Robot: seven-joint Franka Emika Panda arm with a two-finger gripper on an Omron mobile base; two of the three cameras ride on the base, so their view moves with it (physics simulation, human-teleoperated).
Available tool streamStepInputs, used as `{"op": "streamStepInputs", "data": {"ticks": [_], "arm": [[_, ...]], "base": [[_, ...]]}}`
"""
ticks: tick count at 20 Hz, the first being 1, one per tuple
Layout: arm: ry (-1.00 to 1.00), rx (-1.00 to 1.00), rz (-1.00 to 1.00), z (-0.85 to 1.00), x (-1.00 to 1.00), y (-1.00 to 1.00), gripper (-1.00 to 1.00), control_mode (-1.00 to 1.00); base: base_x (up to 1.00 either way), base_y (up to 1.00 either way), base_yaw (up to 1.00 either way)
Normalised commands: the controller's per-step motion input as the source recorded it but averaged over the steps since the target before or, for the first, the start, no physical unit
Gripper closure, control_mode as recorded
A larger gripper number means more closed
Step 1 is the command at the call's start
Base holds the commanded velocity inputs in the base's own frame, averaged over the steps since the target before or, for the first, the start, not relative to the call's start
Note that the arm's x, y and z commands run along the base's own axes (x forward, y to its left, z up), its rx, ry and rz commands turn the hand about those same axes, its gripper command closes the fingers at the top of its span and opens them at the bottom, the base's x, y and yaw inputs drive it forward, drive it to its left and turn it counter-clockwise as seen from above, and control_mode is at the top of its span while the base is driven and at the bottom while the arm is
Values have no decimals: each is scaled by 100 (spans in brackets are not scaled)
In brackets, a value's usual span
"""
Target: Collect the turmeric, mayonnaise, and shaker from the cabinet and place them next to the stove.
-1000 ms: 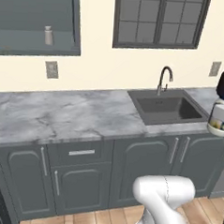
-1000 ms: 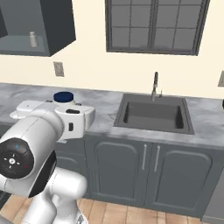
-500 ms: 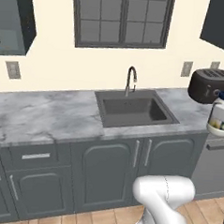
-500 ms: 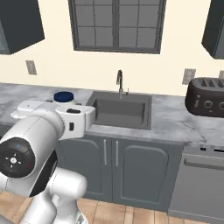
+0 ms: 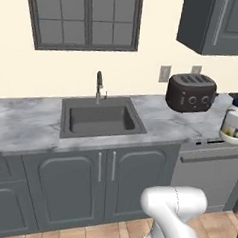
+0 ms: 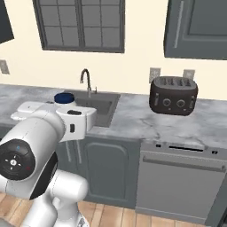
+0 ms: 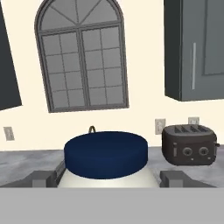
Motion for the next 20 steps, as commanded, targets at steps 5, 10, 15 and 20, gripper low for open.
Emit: {"op": "streamStepInputs", "data": {"ticks": [5,10,15,20], "arm": [[0,0,0,0,0,0,100,100],[0,0,0,0,0,0,100,100],[0,0,0,0,0,0,100,100],[0,0,0,0,0,0,100,100]], "base": [[41,-86,0],[43,-81,0],[47,-78,0],[38,-75,0]]}}
